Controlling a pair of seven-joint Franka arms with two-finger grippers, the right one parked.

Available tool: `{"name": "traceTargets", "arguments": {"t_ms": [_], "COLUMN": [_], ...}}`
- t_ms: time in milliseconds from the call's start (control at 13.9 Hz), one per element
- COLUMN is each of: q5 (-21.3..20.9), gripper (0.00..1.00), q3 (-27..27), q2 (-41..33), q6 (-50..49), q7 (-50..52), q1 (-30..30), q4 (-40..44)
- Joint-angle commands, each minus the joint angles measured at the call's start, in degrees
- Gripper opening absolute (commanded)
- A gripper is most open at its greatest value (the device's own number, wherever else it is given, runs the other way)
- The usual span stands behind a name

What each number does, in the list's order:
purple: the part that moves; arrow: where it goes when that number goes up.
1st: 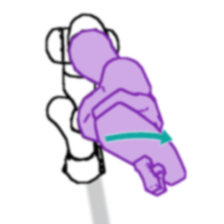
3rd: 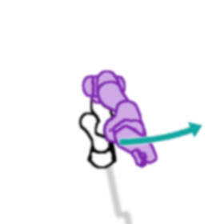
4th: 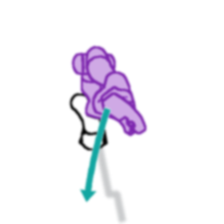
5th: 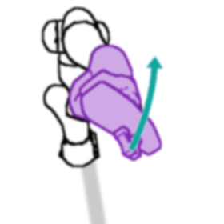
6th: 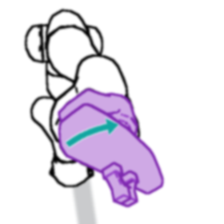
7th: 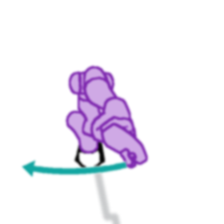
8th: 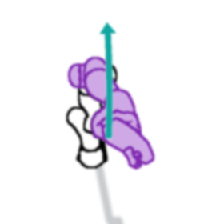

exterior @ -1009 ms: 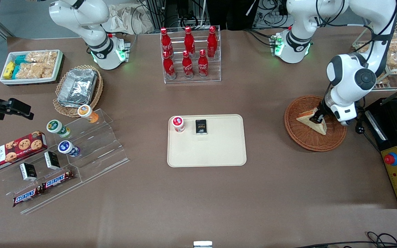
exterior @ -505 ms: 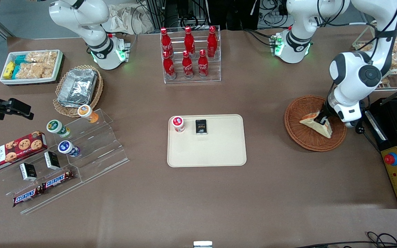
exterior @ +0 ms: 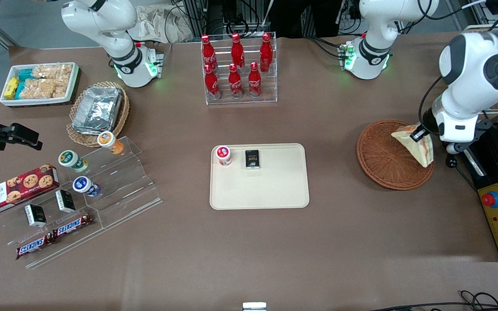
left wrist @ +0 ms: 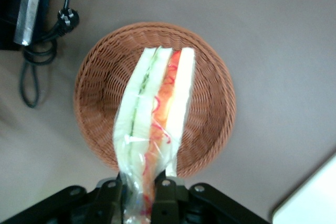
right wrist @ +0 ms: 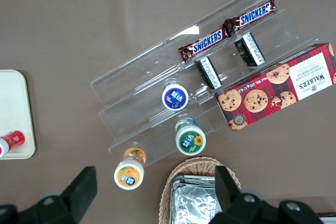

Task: Place sandwich from basket to tray
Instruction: 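Lift the sandwich out of the basket and carry it toward the tray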

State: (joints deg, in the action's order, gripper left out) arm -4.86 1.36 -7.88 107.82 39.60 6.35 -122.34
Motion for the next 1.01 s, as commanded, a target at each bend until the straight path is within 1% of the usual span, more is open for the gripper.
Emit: {"name": "traceTargets", "arguments": {"t_ms": [0,72,144,288,360,505,649,793,865,937], "q5": [-0.07,0.72,2.47,6.68,7.92,8.37,6.19,0.67,-2.76,-5.05], "gripper": [0.0,0.0,0.0,0.0,0.0,0.0,0.0,0.0,0.0,0.0], "q3": [-5.82,-8.36,-11.52,-16.28,-17.87,-21.12,-24.98,-27.71,-28.68,-28.87], "q2": [4.89,5.59,7.34,12.86,15.76,19.91,24.82,30.18,32.56,34.32], "q6": [-8.84,-9.21,-8.95,-8.07,-7.02,-0.72,6.14,11.86,13.19,14.51], "q7": [-4.44,-4.45,-4.01,-3.04,-2.69,-0.42,6.33,13.28,14.7,15.41], "q1": [0.6,0.68,0.95,1.04,1.12,1.21,1.3,1.3,1.3,1.3], "q4": [10.78,12.29,13.78,18.43,20.11,19.78,19.69,19.69,19.77,19.77]}}
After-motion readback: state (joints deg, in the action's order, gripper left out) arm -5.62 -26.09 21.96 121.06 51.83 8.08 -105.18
